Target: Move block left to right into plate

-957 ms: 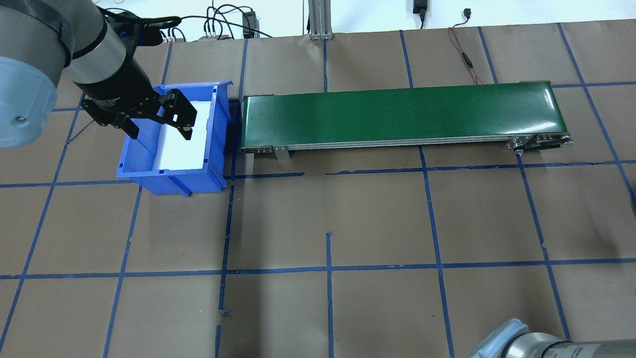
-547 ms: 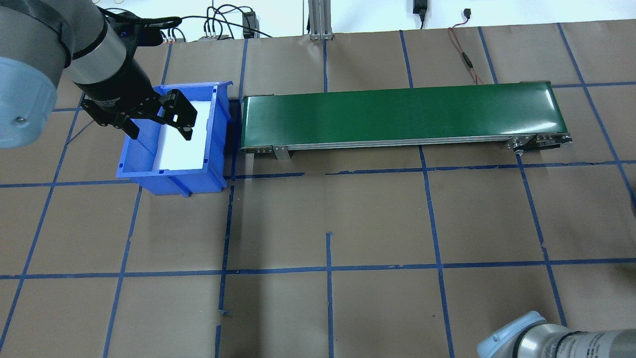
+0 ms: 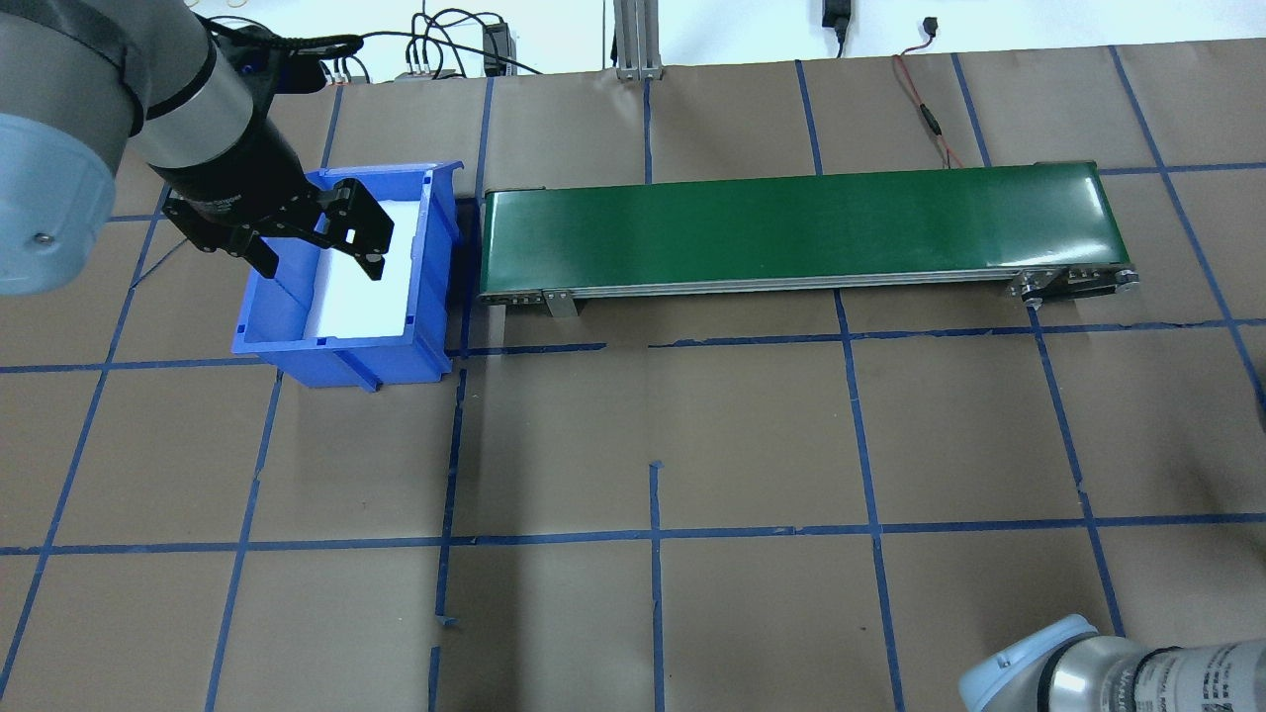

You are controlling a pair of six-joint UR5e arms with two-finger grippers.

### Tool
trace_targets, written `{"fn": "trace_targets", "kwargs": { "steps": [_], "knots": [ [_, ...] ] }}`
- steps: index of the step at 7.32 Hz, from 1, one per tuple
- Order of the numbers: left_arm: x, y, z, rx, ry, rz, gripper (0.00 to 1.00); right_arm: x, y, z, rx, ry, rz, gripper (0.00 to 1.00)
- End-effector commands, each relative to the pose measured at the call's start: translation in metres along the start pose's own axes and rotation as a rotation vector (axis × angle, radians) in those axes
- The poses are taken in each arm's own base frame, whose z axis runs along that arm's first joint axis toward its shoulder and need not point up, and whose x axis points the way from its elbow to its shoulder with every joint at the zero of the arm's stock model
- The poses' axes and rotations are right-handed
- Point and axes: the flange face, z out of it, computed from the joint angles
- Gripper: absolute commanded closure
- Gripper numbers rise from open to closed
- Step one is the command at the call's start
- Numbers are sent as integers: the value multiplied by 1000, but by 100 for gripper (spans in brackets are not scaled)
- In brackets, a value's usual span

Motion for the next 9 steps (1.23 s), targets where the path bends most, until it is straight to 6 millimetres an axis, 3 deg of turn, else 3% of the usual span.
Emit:
{"fn": "trace_targets", "kwargs": {
  "steps": [1, 3, 4, 5, 6, 7, 8, 9],
  "knots": [
    [0, 0, 0, -1, -1, 1, 0, 1, 0, 3, -11, -7, 2, 0],
    [0, 0, 0, -1, 1, 0, 0, -7, -3, -6, -15, -5, 12, 0],
    [-1, 0, 0, 2, 0, -5, 0, -35, -30, -20, -9, -4, -14, 0],
    [-1, 0, 0, 0, 1, -2, 0, -98, -76, -49, -25, 0, -50, 0],
    [-1, 0, 0, 0, 1, -2, 0, -170, -116, -97, -49, 4, -67, 0],
    [0, 0, 0, -1, 1, 1, 0, -242, -140, -141, -35, 33, -52, 0],
    [0, 0, 0, -1, 1, 0, 0, -317, -152, -168, 26, 14, -50, 0],
    [0, 0, 0, -1, 1, 1, 0, -377, -145, -191, 41, -14, -60, 0]
  ]
}}
